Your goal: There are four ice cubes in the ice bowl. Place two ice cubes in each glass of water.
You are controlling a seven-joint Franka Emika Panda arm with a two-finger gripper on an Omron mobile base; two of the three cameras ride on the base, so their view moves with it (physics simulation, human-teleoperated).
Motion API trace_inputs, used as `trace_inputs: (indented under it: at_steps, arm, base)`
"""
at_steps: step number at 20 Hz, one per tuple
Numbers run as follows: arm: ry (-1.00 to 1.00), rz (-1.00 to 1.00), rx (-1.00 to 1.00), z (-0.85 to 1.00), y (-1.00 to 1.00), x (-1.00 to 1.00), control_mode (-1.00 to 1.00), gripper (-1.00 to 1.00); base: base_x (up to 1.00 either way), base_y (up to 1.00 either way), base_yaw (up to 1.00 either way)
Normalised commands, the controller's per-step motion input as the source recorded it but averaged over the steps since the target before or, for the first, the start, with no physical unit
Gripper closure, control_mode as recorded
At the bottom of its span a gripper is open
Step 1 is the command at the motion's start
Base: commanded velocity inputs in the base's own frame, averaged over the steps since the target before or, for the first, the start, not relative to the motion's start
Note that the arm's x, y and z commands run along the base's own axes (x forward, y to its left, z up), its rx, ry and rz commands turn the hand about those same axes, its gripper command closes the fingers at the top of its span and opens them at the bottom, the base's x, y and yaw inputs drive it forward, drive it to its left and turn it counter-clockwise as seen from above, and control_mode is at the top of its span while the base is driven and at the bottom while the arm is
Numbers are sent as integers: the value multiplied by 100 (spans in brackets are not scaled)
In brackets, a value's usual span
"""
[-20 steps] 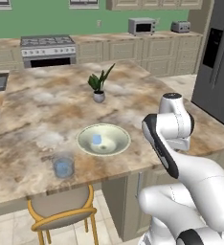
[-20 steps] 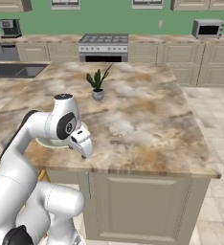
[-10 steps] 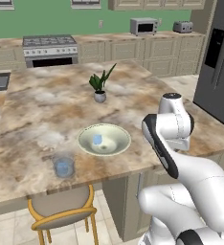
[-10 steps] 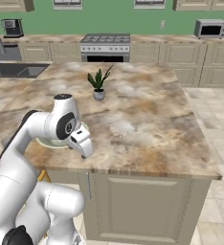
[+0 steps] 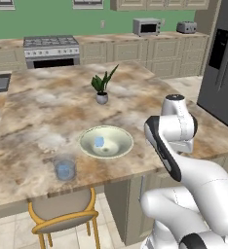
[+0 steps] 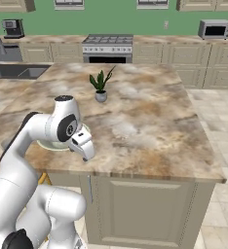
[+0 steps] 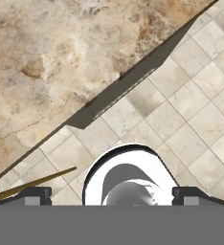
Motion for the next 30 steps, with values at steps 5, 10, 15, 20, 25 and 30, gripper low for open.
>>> trace_inputs:
  at_steps: [5, 10, 15, 20, 25, 30]
  arm:
    - [0, 0, 0, 0, 0, 0, 100, -100]
    - [0, 0, 0, 0, 0, 0, 100, -100]
    - [0, 0, 0, 0, 0, 0, 100, -100]
    - [0, 0, 0, 0, 0, 0, -100, -100]
    - [-1, 0, 0, 0, 0, -17, -100, -100]
    - [4, 4, 0, 4, 41, 2, -100, -100]
  base:
    - [0, 0, 0]
    - [0, 0, 0]
    - [0, 0, 0]
    - [0, 0, 0]
    - [0, 0, 0]
    - [0, 0, 0]
